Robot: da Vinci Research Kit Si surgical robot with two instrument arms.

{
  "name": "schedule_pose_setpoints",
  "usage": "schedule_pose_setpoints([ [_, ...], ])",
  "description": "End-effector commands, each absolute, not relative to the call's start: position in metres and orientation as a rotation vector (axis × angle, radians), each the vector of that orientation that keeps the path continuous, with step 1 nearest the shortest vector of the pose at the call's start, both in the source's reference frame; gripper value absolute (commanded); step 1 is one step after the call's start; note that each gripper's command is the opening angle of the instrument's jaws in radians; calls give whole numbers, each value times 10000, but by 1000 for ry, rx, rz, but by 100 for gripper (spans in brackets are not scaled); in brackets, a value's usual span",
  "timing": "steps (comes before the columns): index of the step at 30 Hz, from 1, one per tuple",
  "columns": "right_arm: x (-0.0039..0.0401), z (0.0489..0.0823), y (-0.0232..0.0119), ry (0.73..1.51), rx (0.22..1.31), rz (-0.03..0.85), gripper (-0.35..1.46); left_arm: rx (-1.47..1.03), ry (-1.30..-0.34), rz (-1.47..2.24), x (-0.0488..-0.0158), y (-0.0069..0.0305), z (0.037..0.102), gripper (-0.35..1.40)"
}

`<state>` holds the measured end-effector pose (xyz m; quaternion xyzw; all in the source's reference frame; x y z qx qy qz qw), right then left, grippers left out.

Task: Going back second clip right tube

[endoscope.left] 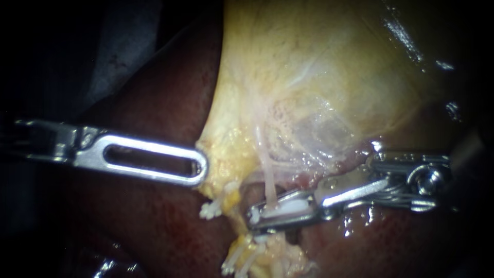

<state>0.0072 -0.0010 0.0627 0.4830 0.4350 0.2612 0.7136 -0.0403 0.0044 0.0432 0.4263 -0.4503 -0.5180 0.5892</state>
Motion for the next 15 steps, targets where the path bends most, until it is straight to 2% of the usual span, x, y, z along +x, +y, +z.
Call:
schedule_pose_setpoints([
  [1,72,627,-10,964,1070,579,-35,992,-1048,-1206,-403,44,432,-35],
  [15,72,628,-11,964,1069,579,-35,992,-1048,-1207,-403,43,432,-35],
])
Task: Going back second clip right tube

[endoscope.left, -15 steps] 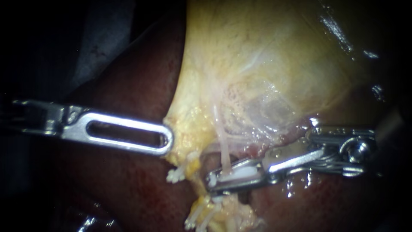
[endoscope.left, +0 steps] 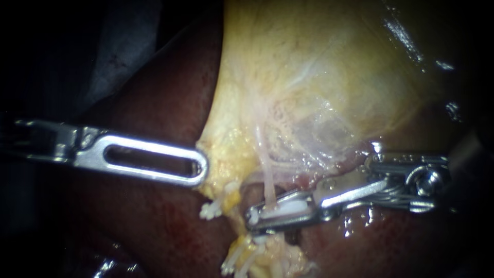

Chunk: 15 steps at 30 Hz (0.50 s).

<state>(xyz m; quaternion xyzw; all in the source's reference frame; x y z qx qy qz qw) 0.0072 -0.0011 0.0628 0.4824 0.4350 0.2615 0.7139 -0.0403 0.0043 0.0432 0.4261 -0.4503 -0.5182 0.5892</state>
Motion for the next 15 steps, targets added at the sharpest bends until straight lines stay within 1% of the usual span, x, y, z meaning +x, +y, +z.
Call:
schedule_pose_setpoints([
  [1,72,628,-11,961,1068,578,-35,992,-1048,-1207,-403,43,432,-35],
  [3,72,627,-12,968,1068,581,-35,992,-1048,-1207,-403,43,432,-35],
  [4,73,627,-12,973,1062,588,-21,992,-1048,-1207,-404,43,432,-35],
  [6,74,624,-14,979,1052,607,2,992,-1048,-1207,-404,43,432,-35],
  [10,79,620,-18,1051,996,538,31,992,-1048,-1207,-404,43,432,-35],
  [12,83,618,-18,1086,976,510,39,992,-1048,-1207,-404,43,432,-35],
  [15,85,618,-18,1110,947,483,45,992,-1048,-1207,-404,43,432,-35],
])
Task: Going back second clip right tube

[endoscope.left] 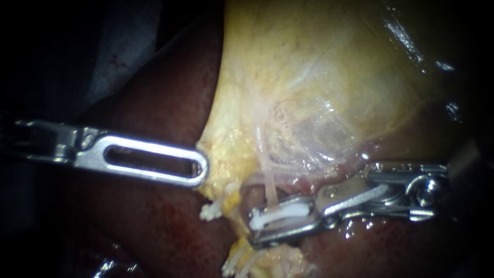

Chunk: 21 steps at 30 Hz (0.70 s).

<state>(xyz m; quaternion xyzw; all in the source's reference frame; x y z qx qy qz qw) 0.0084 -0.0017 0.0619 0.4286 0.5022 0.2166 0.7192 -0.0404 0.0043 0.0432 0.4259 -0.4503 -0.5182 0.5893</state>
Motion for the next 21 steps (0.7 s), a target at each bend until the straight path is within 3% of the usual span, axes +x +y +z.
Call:
schedule_pose_setpoints([
  [1,85,618,-18,1115,940,474,46,992,-1048,-1207,-404,43,431,-35],
  [21,93,631,-29,1154,872,375,53,991,-1048,-1207,-404,43,431,-35],
])
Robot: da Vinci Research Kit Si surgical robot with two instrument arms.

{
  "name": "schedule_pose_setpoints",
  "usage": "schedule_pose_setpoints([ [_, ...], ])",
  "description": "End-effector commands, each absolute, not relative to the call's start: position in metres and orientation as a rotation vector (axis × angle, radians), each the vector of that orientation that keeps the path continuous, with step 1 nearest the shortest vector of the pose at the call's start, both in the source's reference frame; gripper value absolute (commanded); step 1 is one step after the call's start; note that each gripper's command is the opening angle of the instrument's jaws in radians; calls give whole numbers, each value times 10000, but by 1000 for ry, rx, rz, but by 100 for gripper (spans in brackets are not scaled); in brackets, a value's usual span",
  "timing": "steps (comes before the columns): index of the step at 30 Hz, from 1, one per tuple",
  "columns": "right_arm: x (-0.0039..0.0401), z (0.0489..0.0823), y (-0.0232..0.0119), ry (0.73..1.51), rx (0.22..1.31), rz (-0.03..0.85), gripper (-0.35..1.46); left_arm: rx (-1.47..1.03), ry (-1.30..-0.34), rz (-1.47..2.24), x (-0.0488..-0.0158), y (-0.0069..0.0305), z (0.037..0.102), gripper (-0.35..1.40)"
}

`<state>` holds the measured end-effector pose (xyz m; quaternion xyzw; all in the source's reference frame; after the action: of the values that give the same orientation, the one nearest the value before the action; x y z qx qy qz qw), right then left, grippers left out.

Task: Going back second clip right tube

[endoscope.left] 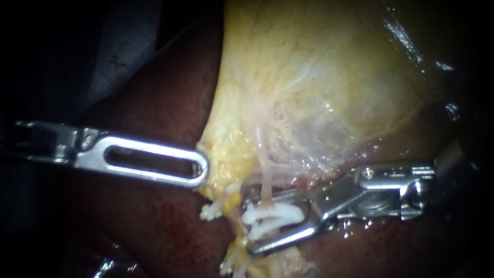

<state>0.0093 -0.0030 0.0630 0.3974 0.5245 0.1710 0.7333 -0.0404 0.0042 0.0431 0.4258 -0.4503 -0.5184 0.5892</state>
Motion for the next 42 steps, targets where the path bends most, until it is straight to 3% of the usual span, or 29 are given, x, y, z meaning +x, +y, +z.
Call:
schedule_pose_setpoints([
  [1,93,630,-28,1156,868,371,53,991,-1049,-1207,-404,43,431,-35],
  [7,93,632,-26,1188,816,296,53,991,-1049,-1207,-404,43,431,-35],
  [13,91,631,-27,1190,813,290,53,991,-1049,-1207,-404,43,432,-35],
  [23,80,624,-20,1178,833,338,53,991,-1048,-1207,-404,42,431,-35],
  [32,45,597,11,1182,820,394,53,992,-1048,-1207,-404,42,431,-35],
  [42,21,573,25,1203,778,379,53,992,-1048,-1207,-404,42,431,-35],
])
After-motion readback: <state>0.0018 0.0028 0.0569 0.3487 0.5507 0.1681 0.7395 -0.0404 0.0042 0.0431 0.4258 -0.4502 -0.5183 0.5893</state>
